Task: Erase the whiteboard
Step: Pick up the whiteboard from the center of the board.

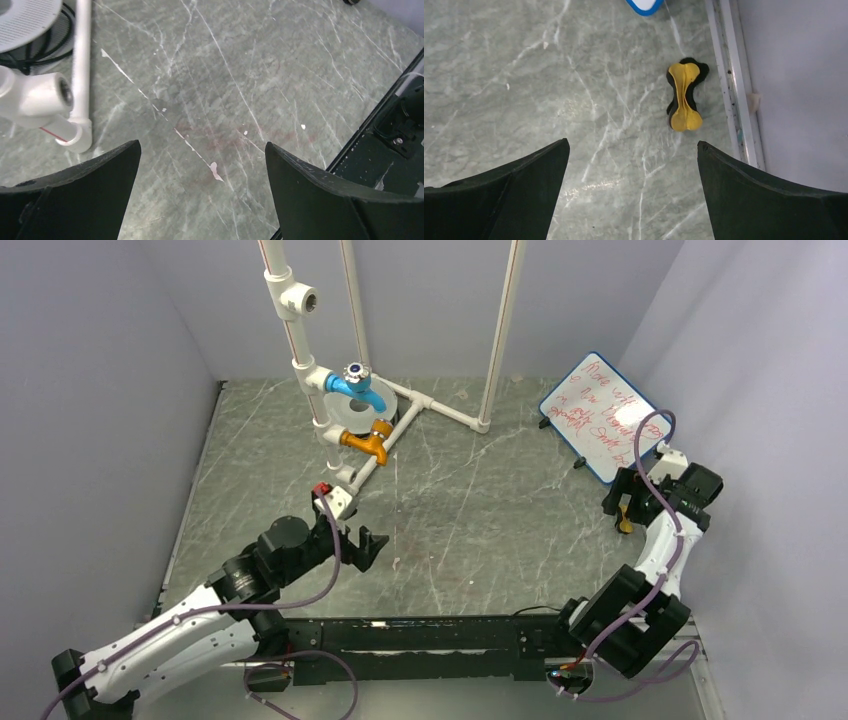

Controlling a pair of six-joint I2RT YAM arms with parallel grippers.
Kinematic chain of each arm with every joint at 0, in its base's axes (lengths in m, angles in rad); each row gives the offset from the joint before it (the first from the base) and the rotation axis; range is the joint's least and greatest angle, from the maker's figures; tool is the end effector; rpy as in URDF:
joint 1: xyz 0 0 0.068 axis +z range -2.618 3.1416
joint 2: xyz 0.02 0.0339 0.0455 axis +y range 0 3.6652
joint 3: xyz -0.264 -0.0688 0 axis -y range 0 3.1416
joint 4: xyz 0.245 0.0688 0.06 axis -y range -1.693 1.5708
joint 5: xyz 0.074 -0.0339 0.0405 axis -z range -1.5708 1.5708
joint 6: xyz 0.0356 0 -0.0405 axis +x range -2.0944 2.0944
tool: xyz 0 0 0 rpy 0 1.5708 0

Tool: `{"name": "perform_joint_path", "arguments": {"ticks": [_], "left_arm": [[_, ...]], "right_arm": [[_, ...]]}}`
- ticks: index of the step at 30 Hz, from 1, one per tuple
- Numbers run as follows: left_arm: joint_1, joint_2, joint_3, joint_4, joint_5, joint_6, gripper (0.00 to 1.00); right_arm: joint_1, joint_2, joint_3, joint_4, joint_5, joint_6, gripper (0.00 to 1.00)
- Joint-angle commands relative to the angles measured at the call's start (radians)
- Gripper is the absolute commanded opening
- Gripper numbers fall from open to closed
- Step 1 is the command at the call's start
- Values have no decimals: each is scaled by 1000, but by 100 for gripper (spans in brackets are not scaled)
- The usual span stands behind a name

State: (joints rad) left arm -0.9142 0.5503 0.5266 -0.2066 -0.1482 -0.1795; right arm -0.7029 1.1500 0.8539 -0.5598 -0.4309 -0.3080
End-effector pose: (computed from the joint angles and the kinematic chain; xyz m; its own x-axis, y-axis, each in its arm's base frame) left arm 0.0943 -0.1137 0.2808 -0.2613 0.0498 -0.9640 0.6596 0.7384 -0.1407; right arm 0.1879 -0.1397 0.2601 -0.6638 0.2014 -0.7203 0.1860 0.9773 0.1019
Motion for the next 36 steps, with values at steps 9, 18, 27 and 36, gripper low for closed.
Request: {"name": "perform_joint_path", "arguments": {"ticks": [9,18,27,36], "left_arm": [[89,129,7,151,254,-22,99],[101,152,25,151,268,-35,99],[103,130,24,135,251,-34,99],[104,111,26,120,237,-39,99]], "right_arm": [[-83,119,-91,515,-180,97,96],[-26,363,-51,853,-193,248,77],[22,510,42,939,-125,360,63],[45,644,133,971,-163,429,41]]}}
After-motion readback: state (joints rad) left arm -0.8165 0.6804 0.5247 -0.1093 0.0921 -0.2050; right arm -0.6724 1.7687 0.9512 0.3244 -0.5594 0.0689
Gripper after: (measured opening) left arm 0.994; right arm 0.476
